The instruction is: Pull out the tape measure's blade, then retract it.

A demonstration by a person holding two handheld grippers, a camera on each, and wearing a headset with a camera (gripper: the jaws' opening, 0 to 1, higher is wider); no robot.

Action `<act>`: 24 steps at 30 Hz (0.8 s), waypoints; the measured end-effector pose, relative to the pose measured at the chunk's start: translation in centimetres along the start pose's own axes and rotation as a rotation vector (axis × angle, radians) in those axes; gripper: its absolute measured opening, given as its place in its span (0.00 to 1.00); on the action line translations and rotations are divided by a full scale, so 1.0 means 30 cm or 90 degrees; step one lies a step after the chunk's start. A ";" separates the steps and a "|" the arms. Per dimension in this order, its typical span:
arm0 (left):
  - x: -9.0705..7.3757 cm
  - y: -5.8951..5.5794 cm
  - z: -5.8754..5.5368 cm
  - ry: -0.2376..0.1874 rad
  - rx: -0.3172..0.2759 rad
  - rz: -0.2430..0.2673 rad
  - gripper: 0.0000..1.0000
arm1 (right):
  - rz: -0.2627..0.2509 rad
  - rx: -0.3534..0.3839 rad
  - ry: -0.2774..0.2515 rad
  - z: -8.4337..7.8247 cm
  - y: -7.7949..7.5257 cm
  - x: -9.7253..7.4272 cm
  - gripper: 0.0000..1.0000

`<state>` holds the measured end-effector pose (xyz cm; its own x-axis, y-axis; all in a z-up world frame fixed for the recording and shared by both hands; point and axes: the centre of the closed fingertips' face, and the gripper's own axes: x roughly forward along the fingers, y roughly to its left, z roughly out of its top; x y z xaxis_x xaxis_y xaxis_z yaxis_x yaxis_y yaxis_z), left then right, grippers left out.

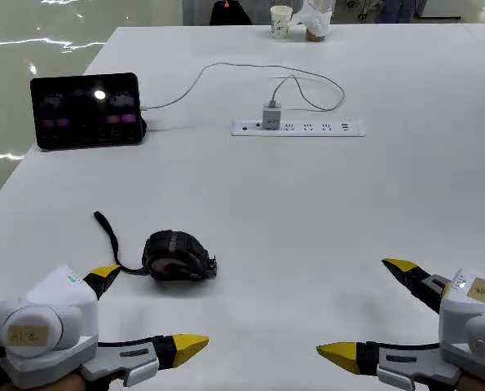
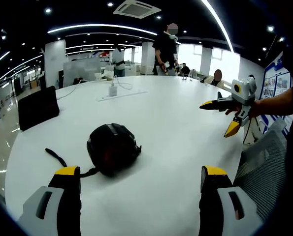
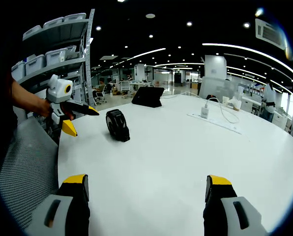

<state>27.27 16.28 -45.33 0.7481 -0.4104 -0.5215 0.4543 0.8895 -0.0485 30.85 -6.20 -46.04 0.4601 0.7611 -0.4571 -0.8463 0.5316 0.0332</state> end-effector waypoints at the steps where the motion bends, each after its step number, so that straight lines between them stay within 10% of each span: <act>1: -0.001 0.001 -0.001 -0.001 0.003 0.001 0.99 | 0.001 0.002 -0.002 0.000 0.003 -0.002 0.99; 24: -0.023 0.013 0.006 -0.020 0.020 0.010 0.99 | 0.001 0.004 -0.007 -0.001 0.023 -0.036 0.99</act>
<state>27.02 16.86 -44.83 0.7699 -0.4033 -0.4945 0.4572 0.8893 -0.0134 29.76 -6.65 -45.56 0.4625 0.7658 -0.4468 -0.8449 0.5334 0.0397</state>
